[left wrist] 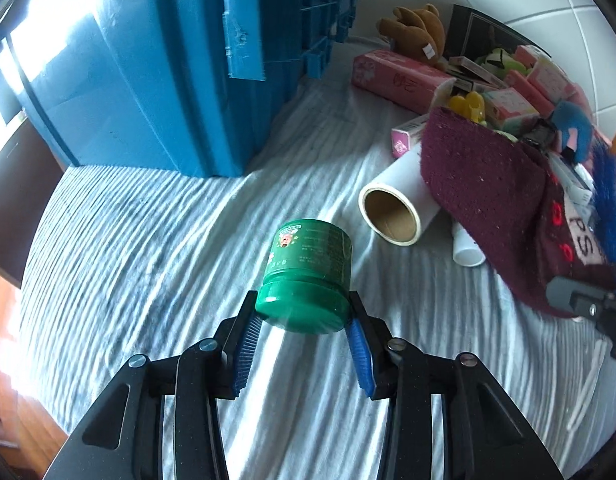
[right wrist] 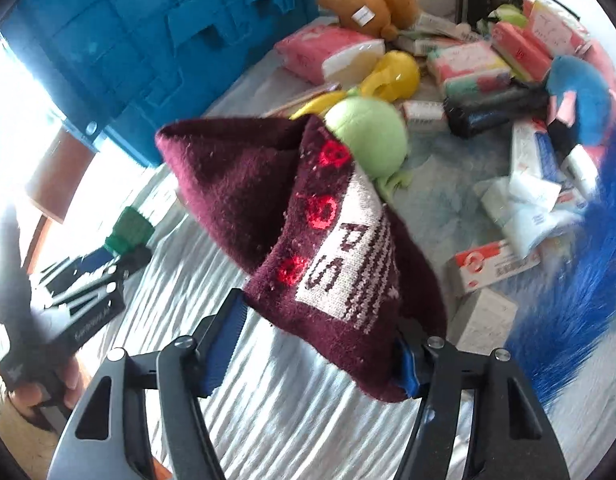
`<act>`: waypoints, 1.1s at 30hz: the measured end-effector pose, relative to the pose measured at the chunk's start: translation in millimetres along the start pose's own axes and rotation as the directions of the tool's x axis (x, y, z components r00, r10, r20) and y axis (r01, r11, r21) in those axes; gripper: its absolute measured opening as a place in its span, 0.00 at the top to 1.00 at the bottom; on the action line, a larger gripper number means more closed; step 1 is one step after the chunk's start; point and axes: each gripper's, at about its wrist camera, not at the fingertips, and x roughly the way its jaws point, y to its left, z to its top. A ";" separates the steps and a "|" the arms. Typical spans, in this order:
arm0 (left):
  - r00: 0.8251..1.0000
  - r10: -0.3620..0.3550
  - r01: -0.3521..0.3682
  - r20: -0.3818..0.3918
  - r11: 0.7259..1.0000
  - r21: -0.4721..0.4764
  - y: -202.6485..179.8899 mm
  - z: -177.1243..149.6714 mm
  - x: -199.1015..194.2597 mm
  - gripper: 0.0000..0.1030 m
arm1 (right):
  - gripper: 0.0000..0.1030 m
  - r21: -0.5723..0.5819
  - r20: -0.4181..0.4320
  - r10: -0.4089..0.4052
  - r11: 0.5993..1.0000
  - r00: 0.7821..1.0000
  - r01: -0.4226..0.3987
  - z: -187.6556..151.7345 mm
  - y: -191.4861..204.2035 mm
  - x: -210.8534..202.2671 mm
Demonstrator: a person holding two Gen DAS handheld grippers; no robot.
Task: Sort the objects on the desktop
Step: 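Grasp the green jar with the left tool while the right tool grasps the maroon sock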
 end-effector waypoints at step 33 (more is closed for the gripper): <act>0.969 -0.049 0.016 0.242 0.991 0.135 -69.4 77.0 -116.1 0.61 | 0.68 -0.050 0.339 -0.116 0.989 0.934 0.141 65.8 12.3 -131.5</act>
